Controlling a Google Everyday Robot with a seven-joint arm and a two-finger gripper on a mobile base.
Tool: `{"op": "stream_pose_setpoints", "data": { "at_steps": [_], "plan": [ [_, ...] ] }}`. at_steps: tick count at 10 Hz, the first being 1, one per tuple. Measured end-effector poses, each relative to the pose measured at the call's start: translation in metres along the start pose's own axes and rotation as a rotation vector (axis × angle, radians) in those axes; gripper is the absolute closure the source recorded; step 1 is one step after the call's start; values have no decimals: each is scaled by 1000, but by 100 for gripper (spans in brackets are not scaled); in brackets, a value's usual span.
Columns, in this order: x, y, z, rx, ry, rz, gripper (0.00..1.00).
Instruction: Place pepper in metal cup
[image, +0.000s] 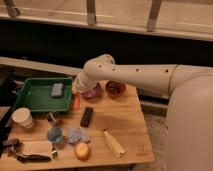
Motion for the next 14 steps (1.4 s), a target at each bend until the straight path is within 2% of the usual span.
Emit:
{"op": "stream_pose_setpoints", "data": {
  "at_steps": [3,4,6,8,14],
  "plan": [
    [1,49,10,-57,-20,-144,100],
    [1,61,14,-77,-21,-174,100],
    [-2,92,26,-147,-15,-232,100],
    [-1,110,30,-191,-4,-257,100],
    [-2,112,33,-198,-1,-267,100]
  ]
}}
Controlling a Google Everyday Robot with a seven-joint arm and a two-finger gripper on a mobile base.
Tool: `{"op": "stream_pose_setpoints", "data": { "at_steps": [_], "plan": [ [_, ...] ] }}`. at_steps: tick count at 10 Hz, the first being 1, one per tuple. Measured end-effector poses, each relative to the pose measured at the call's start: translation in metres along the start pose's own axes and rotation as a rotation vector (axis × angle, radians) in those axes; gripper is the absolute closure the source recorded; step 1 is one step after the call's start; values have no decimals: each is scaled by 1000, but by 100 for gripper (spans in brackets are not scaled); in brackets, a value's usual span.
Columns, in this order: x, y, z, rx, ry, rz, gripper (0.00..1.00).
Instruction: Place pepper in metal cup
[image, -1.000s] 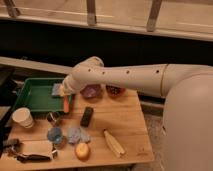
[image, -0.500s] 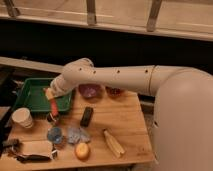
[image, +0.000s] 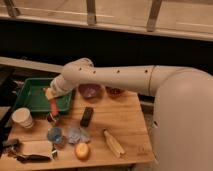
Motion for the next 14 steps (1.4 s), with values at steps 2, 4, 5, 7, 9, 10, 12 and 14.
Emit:
{"op": "stream_pose_setpoints", "data": {
  "at_steps": [2,4,5,7,9,10,12,14],
  "plan": [
    [-14,14,20,-34,1,-22,100],
    [-24,25,35,-61,-2,-45,100],
    [-28,29,42,-69,-3,-60,100],
    [-29,34,54,-77,-6,-80,100],
    [-27,35,60,-76,-14,-90,100],
    [-24,32,63,-69,-23,-89,100],
    [-11,19,78,-53,-49,-84,100],
    [-4,15,88,-50,-51,-87,100]
  ]
}}
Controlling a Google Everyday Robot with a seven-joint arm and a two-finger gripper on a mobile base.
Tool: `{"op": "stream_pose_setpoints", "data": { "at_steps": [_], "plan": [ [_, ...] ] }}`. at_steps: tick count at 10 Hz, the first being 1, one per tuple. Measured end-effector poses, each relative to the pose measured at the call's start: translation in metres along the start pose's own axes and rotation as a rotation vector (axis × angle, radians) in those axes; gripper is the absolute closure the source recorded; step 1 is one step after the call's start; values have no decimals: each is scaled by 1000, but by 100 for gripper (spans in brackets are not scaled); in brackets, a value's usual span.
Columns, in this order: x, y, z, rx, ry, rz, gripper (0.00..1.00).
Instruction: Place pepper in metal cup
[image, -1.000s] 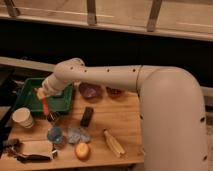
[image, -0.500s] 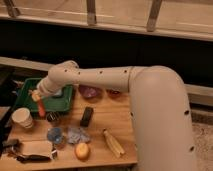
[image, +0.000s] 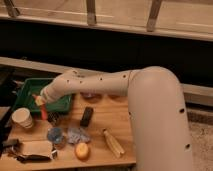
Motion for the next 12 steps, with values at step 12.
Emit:
{"op": "stream_pose_setpoints", "data": {
  "at_steps": [12],
  "plan": [
    [3,-26,2,85,40,-11,100]
  ]
}}
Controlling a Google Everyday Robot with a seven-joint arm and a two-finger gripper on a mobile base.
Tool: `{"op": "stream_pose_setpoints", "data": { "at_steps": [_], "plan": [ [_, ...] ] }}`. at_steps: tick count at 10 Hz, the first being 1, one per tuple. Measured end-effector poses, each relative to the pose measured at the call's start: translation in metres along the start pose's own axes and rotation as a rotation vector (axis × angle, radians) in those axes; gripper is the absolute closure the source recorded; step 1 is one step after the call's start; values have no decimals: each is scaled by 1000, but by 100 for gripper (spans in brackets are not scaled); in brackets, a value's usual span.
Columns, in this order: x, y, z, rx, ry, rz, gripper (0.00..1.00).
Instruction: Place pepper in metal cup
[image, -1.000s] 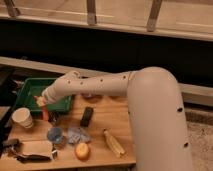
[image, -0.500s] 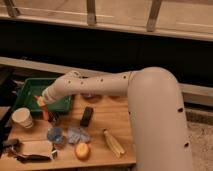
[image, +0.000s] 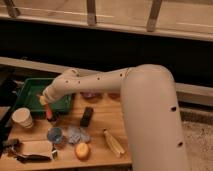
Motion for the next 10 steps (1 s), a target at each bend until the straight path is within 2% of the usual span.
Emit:
{"op": "stream_pose_setpoints", "data": {
  "at_steps": [2,4,6,10],
  "plan": [
    [7,-7,5,14,12,7,100],
    [17,-12,11,13,12,32,99],
    [29,-16,18,9,-14,68,81],
    [40,-18,29,26,-66,95,45]
  ]
}}
